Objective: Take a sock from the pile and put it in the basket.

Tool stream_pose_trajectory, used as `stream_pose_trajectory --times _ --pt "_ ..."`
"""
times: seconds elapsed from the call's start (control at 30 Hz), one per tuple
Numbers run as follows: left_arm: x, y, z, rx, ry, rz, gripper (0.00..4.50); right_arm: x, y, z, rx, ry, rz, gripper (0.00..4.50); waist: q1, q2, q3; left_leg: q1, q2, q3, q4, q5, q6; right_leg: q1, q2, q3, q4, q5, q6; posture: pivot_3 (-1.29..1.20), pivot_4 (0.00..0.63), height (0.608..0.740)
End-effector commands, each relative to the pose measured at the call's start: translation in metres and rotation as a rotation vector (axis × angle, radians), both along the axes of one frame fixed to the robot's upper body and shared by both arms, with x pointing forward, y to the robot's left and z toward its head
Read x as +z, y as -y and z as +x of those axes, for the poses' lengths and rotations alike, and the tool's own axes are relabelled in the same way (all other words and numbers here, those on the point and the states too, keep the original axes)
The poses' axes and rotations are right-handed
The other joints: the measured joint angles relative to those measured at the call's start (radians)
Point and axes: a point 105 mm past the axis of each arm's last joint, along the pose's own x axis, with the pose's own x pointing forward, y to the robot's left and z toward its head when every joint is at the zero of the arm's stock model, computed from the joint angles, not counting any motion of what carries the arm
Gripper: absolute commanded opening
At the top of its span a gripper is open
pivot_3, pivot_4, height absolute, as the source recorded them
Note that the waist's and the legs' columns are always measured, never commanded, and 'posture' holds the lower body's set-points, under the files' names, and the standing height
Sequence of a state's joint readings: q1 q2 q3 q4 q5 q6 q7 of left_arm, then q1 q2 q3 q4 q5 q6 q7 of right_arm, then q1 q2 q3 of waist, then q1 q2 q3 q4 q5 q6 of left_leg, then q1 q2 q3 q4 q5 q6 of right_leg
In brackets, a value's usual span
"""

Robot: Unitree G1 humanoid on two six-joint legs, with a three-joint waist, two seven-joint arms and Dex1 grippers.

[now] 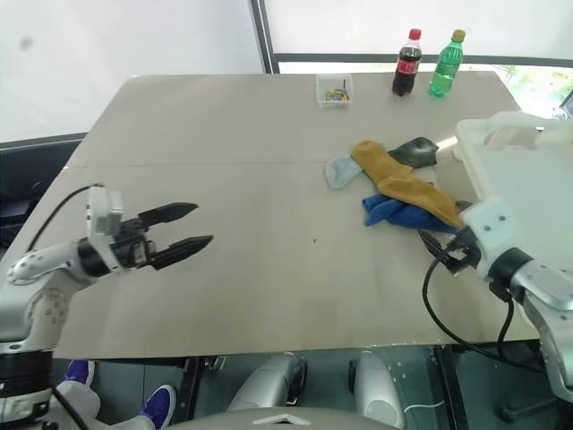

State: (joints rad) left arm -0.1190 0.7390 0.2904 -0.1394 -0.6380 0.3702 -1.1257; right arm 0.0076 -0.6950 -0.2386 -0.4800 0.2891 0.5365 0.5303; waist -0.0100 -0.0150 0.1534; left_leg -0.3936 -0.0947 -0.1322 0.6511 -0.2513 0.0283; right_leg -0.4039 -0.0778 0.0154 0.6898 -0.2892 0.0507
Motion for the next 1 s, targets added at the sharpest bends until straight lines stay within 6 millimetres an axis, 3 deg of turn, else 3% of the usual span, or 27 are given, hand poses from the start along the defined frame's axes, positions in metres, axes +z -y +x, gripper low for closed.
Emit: stream_pose_trajectory --times 0.03,0.17,0.27,0.8,0.93,1.0 --pt "0.009 0.032 -0.007 -0.129 0.041 -0.04 4.5 0.0 -0.003 0.018 -0.011 0.044 -0.025 4.43 -0.001 0.0 0.0 0.0 0.0 0.0 0.0 0.001 -0.002 0.0 0.0 0.0 0.0 0.0 0.0 0.0 0.15 0.74" --pt "0.015 0.06 -0.012 -0.216 0.042 -0.139 4.5 -0.007 -0.004 0.033 -0.041 0.041 0.0 4.43 -0.002 0.0 0.0 0.0 0.0 0.0 0.0 0.002 -0.003 0.0 0.0 0.0 0.0 0.0 0.0 0.0 0.15 0.74" --pt "0.018 0.07 -0.015 -0.24 0.054 -0.158 4.5 -0.008 -0.001 0.038 -0.069 0.044 0.004 4.43 -0.002 0.0 0.0 -0.002 0.0 0.001 0.0 0.002 -0.003 -0.001 0.0 0.001 0.0 0.0 0.0 0.0 0.15 0.74" --pt "0.018 0.051 -0.029 -0.279 0.035 -0.111 4.5 -0.012 0.019 0.028 -0.128 -0.002 0.045 4.43 0.001 0.0 0.0 -0.001 -0.001 0.001 0.0 0.002 -0.003 -0.001 0.0 0.001 0.001 0.0 0.0 0.0 0.15 0.74" --pt "0.017 0.052 -0.028 -0.285 0.033 -0.109 4.5 -0.015 0.019 0.027 -0.128 -0.012 0.058 3.33 0.001 0.0 0.0 -0.001 -0.001 0.001 0.0 0.001 -0.002 -0.001 0.0 0.001 0.001 0.0 0.0 0.0 0.15 0.74" --pt "0.017 0.052 -0.029 -0.288 0.033 -0.109 4.5 -0.017 0.02 0.026 -0.13 -0.017 0.062 2.35 0.002 0.0 0.0 -0.001 0.0 0.001 0.0 0.001 -0.002 -0.001 0.0 0.001 0.001 0.0 0.0 0.0 0.15 0.74"
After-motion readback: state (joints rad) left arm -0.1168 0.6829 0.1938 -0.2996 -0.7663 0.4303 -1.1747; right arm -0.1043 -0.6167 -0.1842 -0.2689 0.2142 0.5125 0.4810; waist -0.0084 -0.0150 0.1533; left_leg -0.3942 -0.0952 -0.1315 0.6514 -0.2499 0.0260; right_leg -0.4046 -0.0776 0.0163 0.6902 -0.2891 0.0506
